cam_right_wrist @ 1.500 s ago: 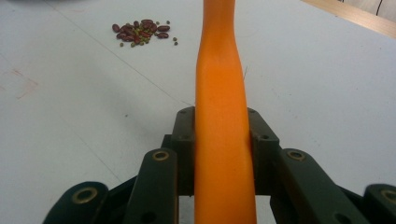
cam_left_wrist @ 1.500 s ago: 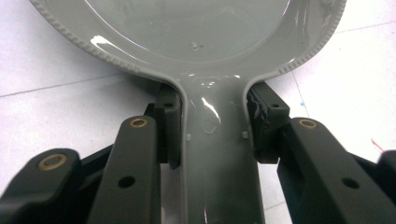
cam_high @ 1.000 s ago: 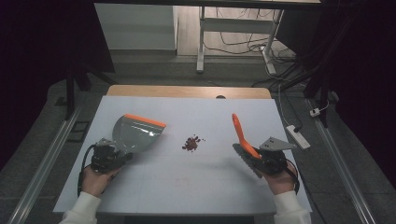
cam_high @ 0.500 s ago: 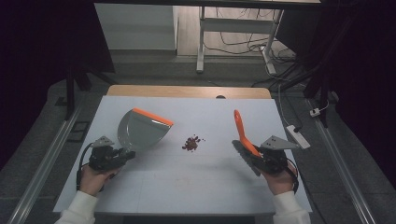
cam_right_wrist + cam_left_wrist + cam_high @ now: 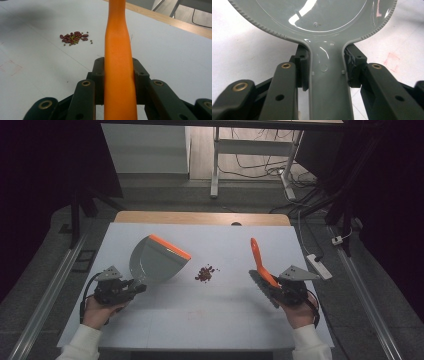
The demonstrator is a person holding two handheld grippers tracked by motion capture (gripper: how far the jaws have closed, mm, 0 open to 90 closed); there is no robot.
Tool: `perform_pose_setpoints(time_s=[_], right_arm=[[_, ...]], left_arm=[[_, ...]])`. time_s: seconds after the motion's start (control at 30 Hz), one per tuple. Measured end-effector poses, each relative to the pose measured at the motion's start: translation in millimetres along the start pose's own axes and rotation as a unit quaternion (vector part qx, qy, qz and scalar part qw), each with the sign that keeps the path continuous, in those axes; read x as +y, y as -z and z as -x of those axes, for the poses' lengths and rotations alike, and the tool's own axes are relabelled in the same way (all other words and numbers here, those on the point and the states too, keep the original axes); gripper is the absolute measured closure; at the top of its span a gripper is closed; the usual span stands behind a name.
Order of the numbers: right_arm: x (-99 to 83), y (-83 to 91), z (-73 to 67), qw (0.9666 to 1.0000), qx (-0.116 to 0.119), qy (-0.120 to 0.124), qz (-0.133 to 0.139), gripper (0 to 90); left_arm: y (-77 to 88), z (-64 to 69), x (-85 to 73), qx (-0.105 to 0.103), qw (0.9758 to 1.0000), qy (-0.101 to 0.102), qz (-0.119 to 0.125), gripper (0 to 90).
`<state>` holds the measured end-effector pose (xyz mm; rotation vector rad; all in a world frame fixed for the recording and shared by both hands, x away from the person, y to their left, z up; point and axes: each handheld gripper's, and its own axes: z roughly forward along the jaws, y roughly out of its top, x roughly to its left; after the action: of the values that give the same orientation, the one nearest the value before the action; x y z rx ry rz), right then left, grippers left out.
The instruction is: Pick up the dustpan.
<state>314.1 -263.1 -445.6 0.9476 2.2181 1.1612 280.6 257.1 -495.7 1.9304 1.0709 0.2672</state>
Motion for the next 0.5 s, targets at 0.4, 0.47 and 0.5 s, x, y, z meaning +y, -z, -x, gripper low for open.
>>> perform_pose_setpoints(time_s=[0.4,0.47,0.5], right_arm=[[4.8,-8.7,-7.6,0.9999,0.0,-0.01,-0.004,69.8],[6.8,-12.9,-10.4,0.9999,0.0,-0.012,-0.007,69.8],[8.1,-15.2,-11.6,0.9999,0.002,-0.013,-0.008,69.8]], left_arm=[[0.2,0.4,5.7,-0.02,0.9995,-0.02,-0.011,61.6],[0.8,2.7,6.0,-0.028,0.999,-0.033,-0.014,61.6],[1.0,4.0,6.1,-0.033,0.9986,-0.038,-0.015,61.6]])
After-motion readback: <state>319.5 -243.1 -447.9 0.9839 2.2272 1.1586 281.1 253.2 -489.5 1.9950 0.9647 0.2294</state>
